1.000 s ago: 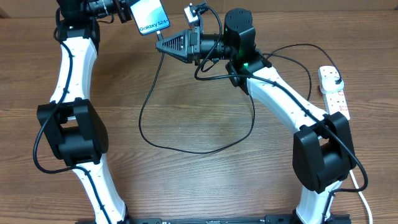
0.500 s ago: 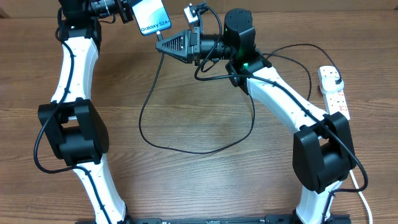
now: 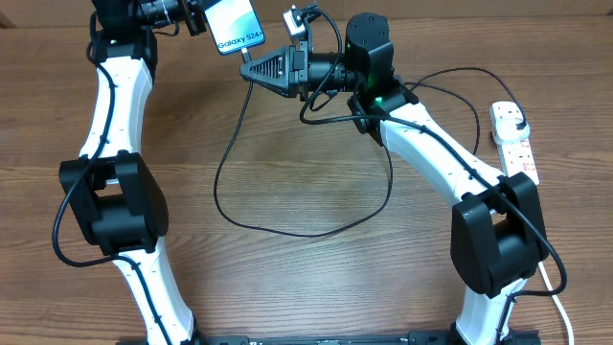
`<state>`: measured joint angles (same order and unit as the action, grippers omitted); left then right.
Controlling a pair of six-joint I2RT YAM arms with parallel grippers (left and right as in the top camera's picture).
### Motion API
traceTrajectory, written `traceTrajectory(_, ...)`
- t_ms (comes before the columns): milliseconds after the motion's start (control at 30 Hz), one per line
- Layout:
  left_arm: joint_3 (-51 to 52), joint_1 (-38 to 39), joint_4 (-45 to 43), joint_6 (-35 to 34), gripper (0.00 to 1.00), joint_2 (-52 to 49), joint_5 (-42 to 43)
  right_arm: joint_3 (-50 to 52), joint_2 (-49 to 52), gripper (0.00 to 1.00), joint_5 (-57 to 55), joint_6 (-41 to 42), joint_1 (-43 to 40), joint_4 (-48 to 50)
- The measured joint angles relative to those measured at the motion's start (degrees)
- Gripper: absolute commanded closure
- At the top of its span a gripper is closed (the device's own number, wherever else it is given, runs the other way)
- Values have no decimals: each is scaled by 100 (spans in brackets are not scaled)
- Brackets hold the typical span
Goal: Plug charger to phone and switch on socket
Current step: 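Push the USB-C plug into the phone's port held by the left gripper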
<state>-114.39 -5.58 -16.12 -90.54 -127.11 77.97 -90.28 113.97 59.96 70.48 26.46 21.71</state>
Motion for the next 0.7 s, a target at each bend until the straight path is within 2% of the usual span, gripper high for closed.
traceTrajectory(700, 0, 0, -2, 68, 96, 0, 22, 0, -4, 96, -42, 50, 0, -170)
